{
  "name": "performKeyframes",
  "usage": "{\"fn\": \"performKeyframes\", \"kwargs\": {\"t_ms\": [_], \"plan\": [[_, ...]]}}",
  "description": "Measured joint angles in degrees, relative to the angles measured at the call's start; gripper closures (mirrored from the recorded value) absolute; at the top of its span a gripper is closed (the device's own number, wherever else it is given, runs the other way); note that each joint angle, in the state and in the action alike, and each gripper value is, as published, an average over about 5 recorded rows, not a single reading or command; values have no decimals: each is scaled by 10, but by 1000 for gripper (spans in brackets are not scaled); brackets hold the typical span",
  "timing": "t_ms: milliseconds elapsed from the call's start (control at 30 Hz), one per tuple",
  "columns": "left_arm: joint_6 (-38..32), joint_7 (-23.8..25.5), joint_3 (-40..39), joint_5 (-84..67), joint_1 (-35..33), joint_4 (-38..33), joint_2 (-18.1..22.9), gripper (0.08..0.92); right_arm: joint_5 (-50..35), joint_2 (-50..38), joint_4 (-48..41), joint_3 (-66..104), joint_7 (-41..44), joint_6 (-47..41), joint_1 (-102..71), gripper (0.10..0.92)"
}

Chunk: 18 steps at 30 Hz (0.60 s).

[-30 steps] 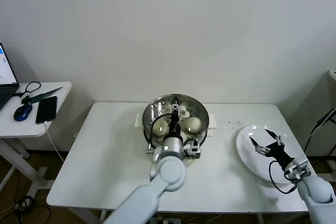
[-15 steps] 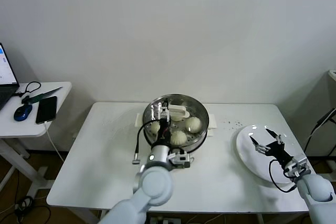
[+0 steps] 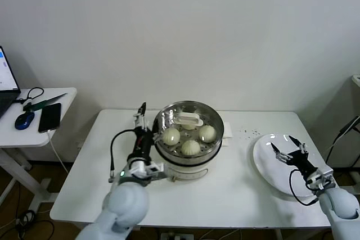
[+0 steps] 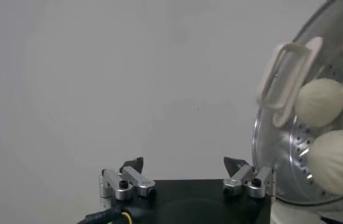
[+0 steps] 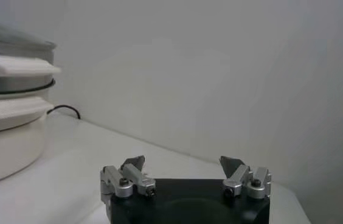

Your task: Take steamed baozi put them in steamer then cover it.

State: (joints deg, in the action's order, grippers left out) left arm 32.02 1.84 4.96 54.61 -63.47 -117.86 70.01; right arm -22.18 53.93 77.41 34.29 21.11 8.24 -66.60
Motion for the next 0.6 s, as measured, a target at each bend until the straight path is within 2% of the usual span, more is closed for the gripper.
{"fn": "performKeyframes", "kwargs": {"t_ms": [133, 333, 600], "plan": [[-76, -27, 70, -115, -48, -1, 2, 177, -3, 6, 16, 11, -5, 0, -13, 203], [-182, -35, 165, -303, -118, 18, 18, 177, -5, 15, 43, 25, -9, 3, -35, 203], [-259, -31, 243, -497, -187, 50, 42, 177, -10, 28, 73, 43, -11, 15, -65, 203]]}}
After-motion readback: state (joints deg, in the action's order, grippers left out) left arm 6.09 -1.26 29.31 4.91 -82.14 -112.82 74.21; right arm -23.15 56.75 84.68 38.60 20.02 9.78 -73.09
